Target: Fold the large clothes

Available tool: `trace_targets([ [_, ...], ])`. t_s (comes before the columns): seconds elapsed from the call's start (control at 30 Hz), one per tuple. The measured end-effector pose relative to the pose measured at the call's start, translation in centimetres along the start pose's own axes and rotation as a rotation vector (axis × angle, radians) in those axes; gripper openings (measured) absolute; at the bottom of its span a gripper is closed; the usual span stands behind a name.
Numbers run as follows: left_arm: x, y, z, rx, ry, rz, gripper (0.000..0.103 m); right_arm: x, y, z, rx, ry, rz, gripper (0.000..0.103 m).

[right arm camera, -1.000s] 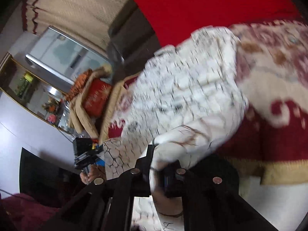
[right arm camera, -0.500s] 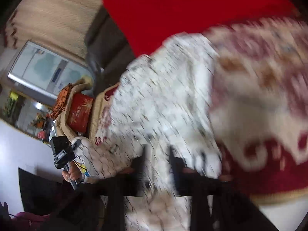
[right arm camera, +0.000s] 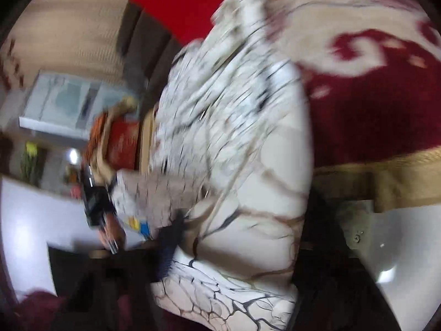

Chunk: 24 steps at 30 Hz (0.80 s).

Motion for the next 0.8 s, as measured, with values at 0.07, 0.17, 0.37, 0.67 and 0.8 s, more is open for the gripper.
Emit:
trace_targets([
  [0.07,0.6,0.7,-1.1,0.057,-0.042,0.009,0.031,1.0,-0.1,-0.5,0.015,0.021,0.030,0.022],
  [0.17,1.5,2.1,-3.2,0.142,-0.072,0.032,0.055,2.3,-0.7,-0.8,0.006,0.019,0.055,0.015],
  [0.37,2.3,3.5,-5.8,0.207,-0.081,0.032,0.013,4.5,-2.2,-1.2,-0.036,-0.021,0.078,0.011],
  [0.67,-2.1,-7.2,-2.5,0.056,-0.025,-0.040,0.007,9.4,-10.5,-1.6,-0.131,-0.049,0.215,0.008],
  [0.8,-2.3,-16.0,-3.5,0.002,-0.023,-0.038,0.008,9.1,-19.0,1.1,-0.324,-0.053,0.210,0.008],
])
Point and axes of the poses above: each gripper's, at about its wrist camera, not at the fingertips, and z roughly against the way its jaws point, x to its left, y to its underside, the point moved 4 cm from there along -z, roughly the way its jaws point, and after that the axes turned 15 degrees about -y, right-handed, at the moved point
